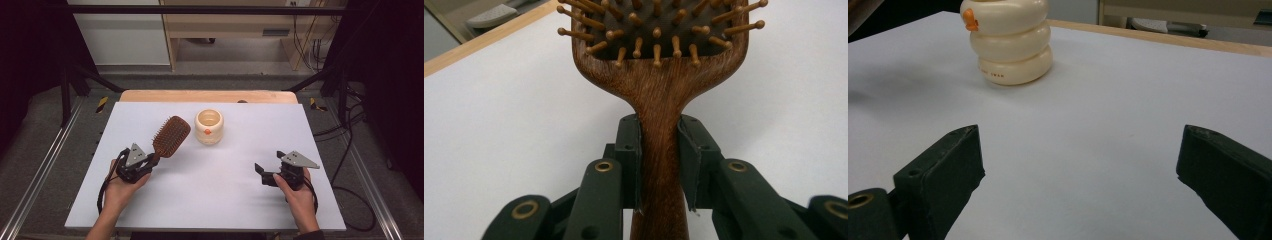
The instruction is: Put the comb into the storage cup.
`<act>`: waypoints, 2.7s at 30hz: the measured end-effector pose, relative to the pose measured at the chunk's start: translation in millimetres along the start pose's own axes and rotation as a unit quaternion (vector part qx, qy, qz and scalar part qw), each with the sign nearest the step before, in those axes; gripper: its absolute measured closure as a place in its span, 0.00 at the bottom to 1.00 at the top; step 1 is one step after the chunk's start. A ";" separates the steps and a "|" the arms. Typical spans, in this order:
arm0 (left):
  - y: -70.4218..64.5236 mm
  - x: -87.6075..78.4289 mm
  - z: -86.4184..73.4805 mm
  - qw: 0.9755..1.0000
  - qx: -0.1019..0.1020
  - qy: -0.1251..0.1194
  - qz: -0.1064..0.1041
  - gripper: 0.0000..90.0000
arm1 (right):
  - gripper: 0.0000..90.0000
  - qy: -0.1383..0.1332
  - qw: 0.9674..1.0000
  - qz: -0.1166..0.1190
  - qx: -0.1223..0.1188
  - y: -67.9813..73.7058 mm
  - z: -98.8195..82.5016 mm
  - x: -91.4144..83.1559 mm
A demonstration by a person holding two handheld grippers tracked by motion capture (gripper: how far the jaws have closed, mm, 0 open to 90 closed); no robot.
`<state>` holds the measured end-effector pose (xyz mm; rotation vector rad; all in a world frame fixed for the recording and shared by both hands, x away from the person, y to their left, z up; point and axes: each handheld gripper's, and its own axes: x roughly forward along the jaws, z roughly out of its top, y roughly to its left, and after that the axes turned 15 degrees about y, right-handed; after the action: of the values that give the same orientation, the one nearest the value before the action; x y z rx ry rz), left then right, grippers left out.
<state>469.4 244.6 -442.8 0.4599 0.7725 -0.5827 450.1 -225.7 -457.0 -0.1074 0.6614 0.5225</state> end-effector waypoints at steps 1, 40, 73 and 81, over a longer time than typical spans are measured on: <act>-0.8 -0.4 -0.8 1.000 0.000 -0.005 0.002 0.80 | 0.06 0.002 1.000 -0.002 0.001 0.1 0.0 0.4; -13.7 -17.0 -1.3 0.994 -0.032 -0.104 0.002 0.80 | 0.06 -0.038 0.999 0.028 0.013 22.4 16.2 -4.7; -29.7 -20.2 5.8 0.991 -0.025 -0.132 -0.008 0.80 | 0.06 -0.062 0.993 0.092 0.026 83.1 48.6 9.5; -35.9 -18.7 7.3 0.991 -0.016 -0.129 -0.010 0.80 | 0.06 -0.079 0.988 0.129 0.014 105.1 73.1 16.7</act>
<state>439.5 219.3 -430.3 0.3393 0.5390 -0.6326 450.0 -108.7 -402.4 0.0467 0.5290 0.7634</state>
